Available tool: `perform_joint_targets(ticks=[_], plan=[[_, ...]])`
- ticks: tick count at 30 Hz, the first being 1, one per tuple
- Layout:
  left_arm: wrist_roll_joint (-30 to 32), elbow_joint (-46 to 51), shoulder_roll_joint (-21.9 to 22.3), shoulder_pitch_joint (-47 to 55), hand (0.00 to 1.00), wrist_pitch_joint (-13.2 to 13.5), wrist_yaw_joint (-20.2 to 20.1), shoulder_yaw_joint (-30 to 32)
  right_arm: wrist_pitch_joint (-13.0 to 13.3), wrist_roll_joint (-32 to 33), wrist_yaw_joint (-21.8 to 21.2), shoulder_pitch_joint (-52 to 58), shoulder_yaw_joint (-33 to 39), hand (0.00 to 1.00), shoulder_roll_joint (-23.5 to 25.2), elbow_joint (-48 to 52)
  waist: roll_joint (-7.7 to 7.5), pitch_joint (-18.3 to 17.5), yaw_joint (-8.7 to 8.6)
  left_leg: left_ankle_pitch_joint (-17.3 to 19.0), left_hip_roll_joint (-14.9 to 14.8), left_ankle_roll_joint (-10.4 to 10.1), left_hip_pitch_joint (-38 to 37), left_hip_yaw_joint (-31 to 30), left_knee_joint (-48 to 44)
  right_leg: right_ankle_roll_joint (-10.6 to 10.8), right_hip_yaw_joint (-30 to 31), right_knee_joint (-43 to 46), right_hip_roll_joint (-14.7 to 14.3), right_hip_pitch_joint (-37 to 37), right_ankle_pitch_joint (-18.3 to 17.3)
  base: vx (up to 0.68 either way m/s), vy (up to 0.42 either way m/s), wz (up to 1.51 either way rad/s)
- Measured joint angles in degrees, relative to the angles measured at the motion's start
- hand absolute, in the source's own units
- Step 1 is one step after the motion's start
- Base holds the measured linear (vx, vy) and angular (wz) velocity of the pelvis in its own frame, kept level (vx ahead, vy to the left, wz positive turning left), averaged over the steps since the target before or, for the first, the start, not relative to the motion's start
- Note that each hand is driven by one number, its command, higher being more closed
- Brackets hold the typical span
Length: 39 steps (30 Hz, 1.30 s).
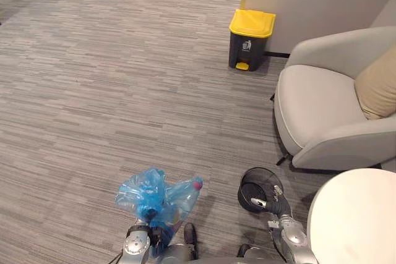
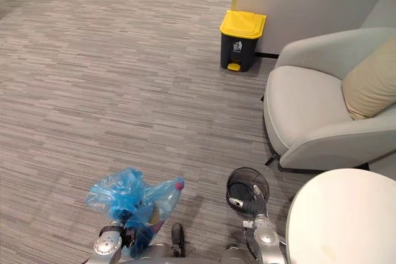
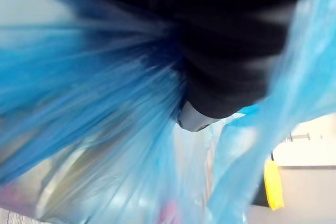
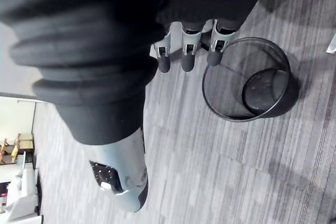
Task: Gather rubbish on tea table into small bin, then transfer packed bag to large trash can.
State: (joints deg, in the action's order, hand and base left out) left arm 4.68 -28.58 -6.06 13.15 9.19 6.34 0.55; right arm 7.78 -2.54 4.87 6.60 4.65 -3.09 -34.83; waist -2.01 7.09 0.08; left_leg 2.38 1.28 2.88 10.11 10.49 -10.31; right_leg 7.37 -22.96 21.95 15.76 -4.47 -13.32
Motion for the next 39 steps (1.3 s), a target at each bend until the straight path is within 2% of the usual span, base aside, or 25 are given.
perform_joint_targets(ticks=[1,3,4,5,9,11,12,13,14,16,18,20,22,25,27,28,29,31,32,34,35,36,37,38,39], plan=[[0.0,0.8,-0.1,0.6,1.00,-0.1,0.0,0.0,-0.3,-0.2,0.0,-0.2,0.0,0.00,0.3,0.0,-0.65,0.3,-0.03,1.7,0.9,0.5,0.4,-0.5,-1.8,-0.1,0.9,2.0,1.1,0.0,0.0,0.15,0.068,0.15],[0.0,2.9,0.0,1.6,1.00,-0.2,0.0,0.1,-0.6,-0.2,0.0,-0.5,-0.1,0.00,0.3,-0.3,-0.37,0.7,-0.91,3.2,0.9,1.2,-0.1,-1.7,-3.1,-2.5,5.8,11.2,1.5,-4.0,2.3,0.23,0.106,0.29],[0.0,3.9,-0.1,1.3,1.00,-0.3,0.1,0.1,-0.6,-0.2,0.0,-0.5,-0.1,0.00,0.3,-0.3,0.89,1.5,-1.62,3.9,0.1,1.4,-0.9,-3.7,-3.4,-2.8,8.7,16.9,0.1,-7.4,2.2,0.26,0.058,0.55],[-0.1,4.6,-0.2,0.8,1.00,-0.2,0.2,0.1,-0.6,-0.2,0.0,-0.1,-0.2,0.00,0.3,-0.3,1.01,1.7,-2.19,4.5,-0.9,1.3,-1.3,-5.1,-3.4,-3.0,10.0,15.5,-2.8,-8.9,-0.4,0.21,0.015,0.51],[-0.1,5.0,-1.3,-1.4,1.00,-0.3,0.2,1.6,-0.6,-0.1,0.2,-0.1,-0.1,0.00,-0.2,-0.3,-0.29,2.2,-2.48,5.3,-1.0,0.5,-4.6,-6.8,-0.3,-3.8,8.8,3.7,-7.8,-13.0,0.3,0.24,-0.067,0.26],[-0.1,4.9,-1.6,-2.8,1.00,-0.3,0.2,1.6,-0.6,-0.1,0.3,0.5,0.1,0.00,-0.4,-0.3,-0.49,2.1,-2.79,6.7,-0.5,-0.7,-5.5,-8.3,-0.4,-5.9,9.1,-4.3,-9.5,-12.8,3.9,0.32,-0.133,0.56],[-0.1,4.8,-1.3,-3.2,1.00,-0.3,0.2,1.6,-0.7,0.0,0.2,1.2,0.1,0.00,-0.7,-0.2,-0.76,1.7,-3.23,8.8,-0.3,-2.3,-6.0,-10.0,-2.3,-8.0,8.8,-4.9,-9.5,-11.4,8.9,0.37,-0.177,0.64],[-0.1,4.7,-0.8,-3.2,1.00,-0.3,0.1,1.4,-0.8,0.2,0.2,1.3,0.2,0.00,-0.8,-0.2,0.25,1.7,-3.15,10.4,-1.2,-3.0,-6.0,-10.6,-3.6,-8.8,7.7,-4.1,-9.9,-10.8,9.4,0.49,-0.223,0.50],[-0.1,4.8,-0.3,-2.8,1.00,-0.3,0.0,0.7,-0.9,0.2,0.2,2.0,0.3,0.00,-0.7,0.7,1.74,1.3,-2.87,11.7,-2.8,-4.7,-6.2,-10.5,-5.8,-9.4,6.6,-3.8,-11.1,-10.1,7.4,0.35,-0.140,0.19],[-0.1,4.8,0.5,-2.7,1.00,-0.4,-0.2,0.7,-1.3,0.3,0.1,2.5,0.3,0.00,-0.2,2.8,2.57,1.9,-2.67,12.5,-5.2,-6.2,-4.3,-7.9,-13.7,-10.1,5.3,-4.0,-12.4,-7.3,5.9,0.46,-0.179,0.21],[-0.1,7.4,2.7,-0.6,1.00,-0.6,-0.3,1.5,-1.6,0.4,0.1,4.2,-0.4,0.00,0.4,8.9,2.89,2.2,-1.86,11.2,-11.5,-8.0,1.6,-2.3,-37.0,-11.8,6.0,-6.7,-15.6,0.6,4.7,0.50,-0.162,-0.09],[-0.1,8.8,3.5,0.5,1.00,-0.6,-0.4,1.5,-1.3,1.0,0.3,3.6,-0.5,0.00,0.4,12.4,2.55,2.3,-0.68,12.4,-14.8,-6.2,5.0,0.5,-46.0,-12.4,8.6,-9.1,-16.7,4.8,4.2,0.37,-0.068,-0.56],[-0.1,9.4,3.9,0.4,1.00,-0.6,-0.8,1.5,-1.0,1.0,0.5,2.6,-0.1,0.00,0.4,13.7,2.36,2.2,0.77,13.1,-16.3,-5.1,9.1,1.4,-46.6,-12.4,11.2,-11.2,-16.8,6.6,4.2,0.32,0.008,-0.73],[-0.1,10.1,4.1,0.4,1.00,-0.7,-1.2,1.7,-1.1,1.0,1.2,1.9,0.1,0.00,0.9,13.5,1.82,2.7,1.47,13.1,-15.1,-5.1,12.5,0.7,-34.8,-10.2,15.5,-13.3,-15.2,9.2,2.4,0.30,0.132,-0.63],[-0.1,10.1,4.3,0.2,1.00,-1.2,-1.2,1.4,-1.3,1.2,1.5,2.4,0.5,0.00,1.3,12.6,1.80,2.9,1.13,11.3,-12.1,-7.1,12.7,-2.4,-21.9,-7.9,17.1,-13.0,-13.5,10.4,0.2,0.38,0.306,-0.46],[-0.1,10.0,5.1,0.3,1.00,-1.2,-1.2,1.4,-1.3,1.7,1.5,2.7,1.3,0.00,0.5,11.7,3.14,2.4,1.23,8.3,-10.9,-8.5,11.2,-5.2,-10.4,-6.0,18.6,-12.5,-13.5,10.6,-1.4,0.39,0.392,-0.70],[-0.1,8.8,5.2,0.3,1.00,-1.3,-1.1,1.6,-1.6,2.0,1.6,1.8,1.6,0.00,0.5,8.4,3.08,2.3,2.11,-0.9,-9.9,-8.5,8.8,-5.9,-7.9,-4.6,21.1,-12.2,-12.7,11.2,-2.7,0.34,0.340,-0.83],[-0.1,8.0,4.0,-0.3,1.00,-1.6,-1.0,1.8,-2.0,2.0,1.6,1.9,1.2,0.00,2.1,6.4,0.48,1.1,2.19,2.4,-7.3,-7.3,9.1,-4.1,-9.8,-4.4,23.2,-12.6,-9.7,10.9,-2.7,0.36,0.279,-0.55],[-0.1,8.0,3.6,-0.6,1.00,-1.7,-1.0,1.8,-1.9,1.9,1.5,1.9,1.2,0.00,2.1,5.9,0.24,1.0,2.14,5.5,-6.9,-6.0,9.5,-2.9,-13.2,-3.6,25.0,-11.3,-8.5,10.6,-2.5,0.37,0.264,-0.47],[-0.1,8.0,3.5,0.0,1.00,-1.8,-0.9,1.8,-1.9,1.8,1.4,1.5,1.2,0.00,2.1,4.9,0.10,0.9,2.34,8.2,-6.7,-4.8,7.7,-0.1,-15.3,-2.8,26.7,-7.6,-7.1,10.0,-2.8,0.32,0.223,-0.60],[-0.1,8.0,3.4,0.6,1.00,-1.9,-0.9,1.8,-1.9,1.4,1.3,1.1,1.2,0.00,2.1,4.3,0.17,0.8,2.22,9.3,-6.6,-4.0,6.1,1.5,-15.4,-1.2,26.7,-2.9,-6.3,8.3,-2.5,0.42,0.233,-0.77],[-0.1,8.0,3.0,1.0,1.00,-2.0,-0.9,1.7,-1.8,1.0,1.3,0.5,1.2,0.00,2.0,3.4,0.19,0.8,1.95,10.2,-6.2,-3.1,2.5,3.9,-13.5,3.9,26.0,7.7,-4.8,3.8,-0.8,0.34,0.166,-0.70],[-0.1,8.0,2.7,1.0,1.00,-2.0,-0.9,1.6,-1.8,0.6,1.3,0.1,1.2,0.00,2.0,2.6,0.18,0.8,1.66,10.5,-6.0,-2.7,0.9,4.4,-12.2,5.8,25.7,12.7,-4.3,1.5,0.0,0.34,0.145,-0.52],[-0.1,8.0,2.3,0.9,1.00,-2.1,-0.8,1.5,-1.9,0.2,1.2,-0.6,1.1,0.00,2.1,1.3,0.18,0.8,0.84,10.6,-5.7,-2.6,-1.3,4.6,-10.4,5.2,24.2,18.9,-3.8,-1.4,-0.4,0.34,0.071,-0.23],[-0.1,8.0,1.0,0.4,1.00,-2.0,-0.7,1.5,-2.0,0.1,1.2,-0.8,1.1,0.00,2.1,0.1,0.37,0.9,0.22,10.6,-5.8,-2.6,-5.3,5.2,-7.0,2.3,20.3,25.8,-3.6,-5.8,-1.8,0.34,0.044,-0.19]])
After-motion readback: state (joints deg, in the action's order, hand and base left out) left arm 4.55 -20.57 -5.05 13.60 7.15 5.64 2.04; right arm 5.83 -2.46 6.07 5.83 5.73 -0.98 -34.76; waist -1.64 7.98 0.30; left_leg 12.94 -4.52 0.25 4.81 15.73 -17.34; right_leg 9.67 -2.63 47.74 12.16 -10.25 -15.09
